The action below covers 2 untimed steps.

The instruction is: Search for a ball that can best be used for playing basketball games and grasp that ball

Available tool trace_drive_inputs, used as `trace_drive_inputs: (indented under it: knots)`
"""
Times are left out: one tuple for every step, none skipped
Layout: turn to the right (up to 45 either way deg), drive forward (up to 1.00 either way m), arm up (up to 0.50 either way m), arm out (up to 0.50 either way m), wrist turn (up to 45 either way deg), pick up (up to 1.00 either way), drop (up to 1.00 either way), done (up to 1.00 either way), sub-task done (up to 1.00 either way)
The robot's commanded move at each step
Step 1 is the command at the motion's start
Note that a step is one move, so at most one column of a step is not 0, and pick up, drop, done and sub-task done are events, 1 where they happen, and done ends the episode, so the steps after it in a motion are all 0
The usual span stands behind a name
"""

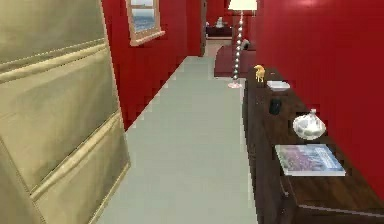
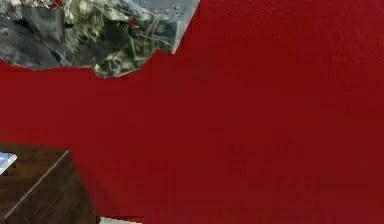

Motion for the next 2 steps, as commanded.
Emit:
trace_drive_inputs:
  knots:
    - [0.0,1.00,0.00,0.00,0.0,0.00,0.00,0.00,0.00]
    - [0.0,1.00,0.00,0.00,0.0,0.00,0.00,0.00,0.00]
